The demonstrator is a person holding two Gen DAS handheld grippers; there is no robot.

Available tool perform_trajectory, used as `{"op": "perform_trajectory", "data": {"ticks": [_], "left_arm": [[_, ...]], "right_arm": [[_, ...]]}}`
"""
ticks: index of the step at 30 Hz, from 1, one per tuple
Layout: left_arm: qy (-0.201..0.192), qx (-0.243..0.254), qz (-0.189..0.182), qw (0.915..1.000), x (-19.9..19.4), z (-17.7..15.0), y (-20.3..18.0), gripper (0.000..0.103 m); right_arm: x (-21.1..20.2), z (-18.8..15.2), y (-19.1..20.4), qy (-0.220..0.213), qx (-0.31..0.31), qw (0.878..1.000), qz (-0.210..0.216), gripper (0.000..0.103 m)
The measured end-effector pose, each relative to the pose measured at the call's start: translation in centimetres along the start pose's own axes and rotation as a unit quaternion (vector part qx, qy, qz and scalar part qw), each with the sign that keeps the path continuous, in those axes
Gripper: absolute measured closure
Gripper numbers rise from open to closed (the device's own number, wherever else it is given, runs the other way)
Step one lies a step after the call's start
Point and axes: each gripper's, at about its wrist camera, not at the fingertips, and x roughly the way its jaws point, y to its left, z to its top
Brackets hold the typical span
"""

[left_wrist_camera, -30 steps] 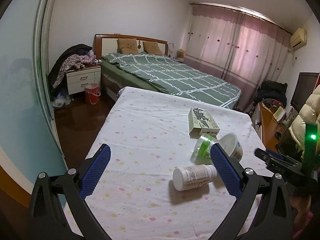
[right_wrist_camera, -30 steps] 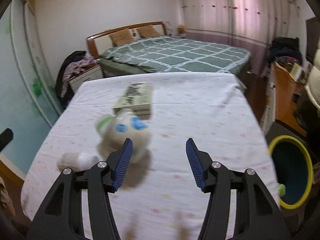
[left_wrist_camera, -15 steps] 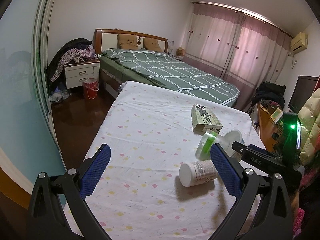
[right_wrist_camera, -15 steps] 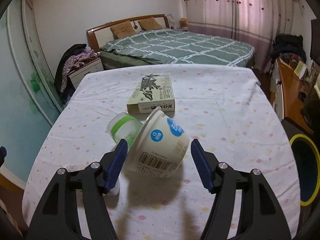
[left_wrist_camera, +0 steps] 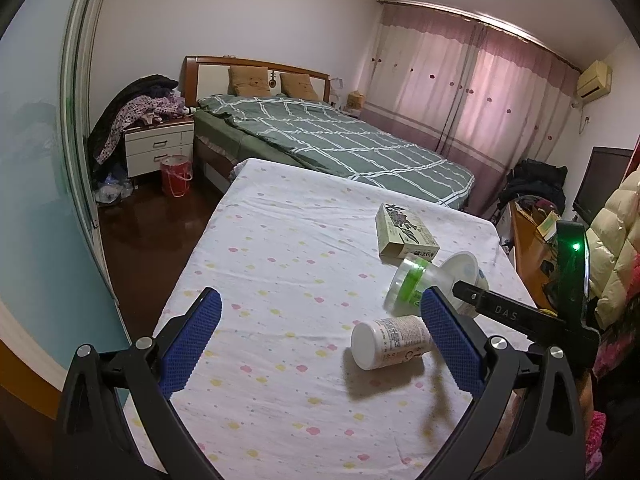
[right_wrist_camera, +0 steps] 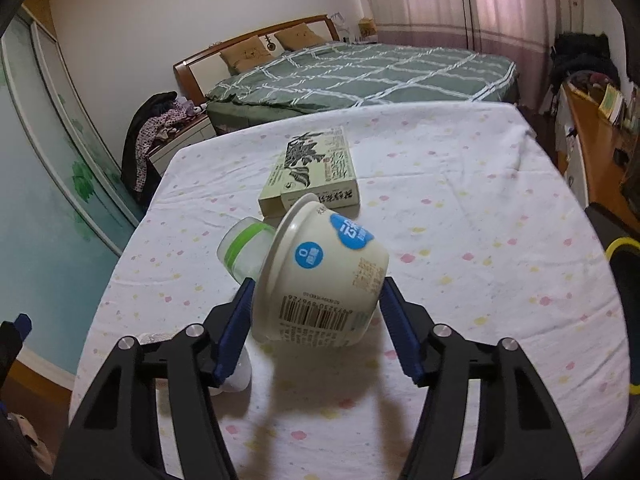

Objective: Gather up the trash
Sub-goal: 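Grasp the white blue-labelled yogurt cup with the right gripper and lift it, then carry the yogurt cup over the yellow bin and open the right gripper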

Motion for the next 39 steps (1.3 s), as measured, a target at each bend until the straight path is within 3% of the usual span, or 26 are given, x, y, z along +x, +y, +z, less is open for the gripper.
{"op": "perform_trajectory", "data": {"ticks": [15, 25, 33, 39], "left_arm": [[0.004, 0.010, -0.008, 0.9999, 0.4, -0.2, -1.1, 0.005], [0.020, 0.027, -0.022, 0.9992, 1.7, -0.6, -3.0, 0.005], [0.039, 0.046, -0.031, 0.9977, 3.6, -1.1, -5.1, 0.005], [0.066, 0.060, -0.027, 0.9956, 5.9, -2.6, -7.1, 0.005]], "right_arm": [[-2.8, 0.0, -2.8, -0.046, -0.004, 0.996, -0.081, 0.046], [-5.5, -0.1, -8.5, -0.069, 0.047, 0.989, -0.122, 0.046], [-8.1, -0.4, -15.7, -0.092, 0.115, 0.973, -0.179, 0.046], [-9.4, -1.3, -21.8, -0.097, 0.169, 0.952, -0.235, 0.046]]}}
